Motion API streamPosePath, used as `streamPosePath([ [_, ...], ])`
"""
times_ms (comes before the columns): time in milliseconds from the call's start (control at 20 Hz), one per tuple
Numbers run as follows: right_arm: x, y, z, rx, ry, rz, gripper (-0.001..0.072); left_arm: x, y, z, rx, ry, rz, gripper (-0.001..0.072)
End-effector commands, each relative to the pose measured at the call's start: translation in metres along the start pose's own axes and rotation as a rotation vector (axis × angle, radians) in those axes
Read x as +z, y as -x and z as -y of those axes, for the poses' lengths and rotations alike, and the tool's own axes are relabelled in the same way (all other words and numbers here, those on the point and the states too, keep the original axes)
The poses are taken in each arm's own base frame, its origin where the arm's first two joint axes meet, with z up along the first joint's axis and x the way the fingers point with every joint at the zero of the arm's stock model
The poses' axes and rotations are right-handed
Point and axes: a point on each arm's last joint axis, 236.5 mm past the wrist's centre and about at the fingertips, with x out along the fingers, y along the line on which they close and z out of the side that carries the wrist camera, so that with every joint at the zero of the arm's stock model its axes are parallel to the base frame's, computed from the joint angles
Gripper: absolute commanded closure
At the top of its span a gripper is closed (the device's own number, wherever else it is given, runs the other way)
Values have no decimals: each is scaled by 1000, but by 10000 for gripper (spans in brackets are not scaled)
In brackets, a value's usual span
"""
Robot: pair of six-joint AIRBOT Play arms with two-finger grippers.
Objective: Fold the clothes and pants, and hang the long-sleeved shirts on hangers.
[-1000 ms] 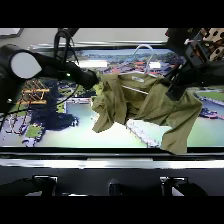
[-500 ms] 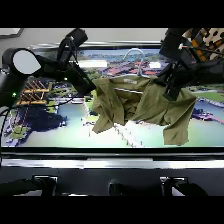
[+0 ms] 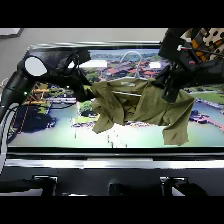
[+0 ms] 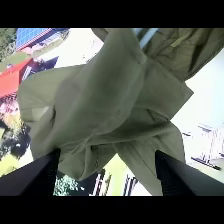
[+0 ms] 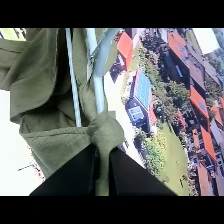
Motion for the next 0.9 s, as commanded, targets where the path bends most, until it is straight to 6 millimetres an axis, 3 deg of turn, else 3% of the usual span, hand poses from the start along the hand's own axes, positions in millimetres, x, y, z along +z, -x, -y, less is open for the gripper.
streamPosePath([
  [0, -1, 0, -10, 44, -3, -4, 679, 1, -11, -7, 7, -66, 22, 40],
  [250, 1, 0, -13, 56, -5, 3, 678, -3, -25, -9, -6, -77, 14, 46],
  [650, 4, 1, -14, 62, -8, 17, 679, -3, -32, -7, -25, -71, 22, 56],
  [750, 7, 1, -16, 68, -11, 31, 679, -5, -37, -5, -36, -70, 16, 179],
  [800, 9, 1, -17, 71, -12, 37, 679, -5, -39, -4, -41, -71, 14, 187],
  [850, 10, 1, -17, 73, -13, 42, 679, -5, -42, -2, -46, -73, 12, 309],
])
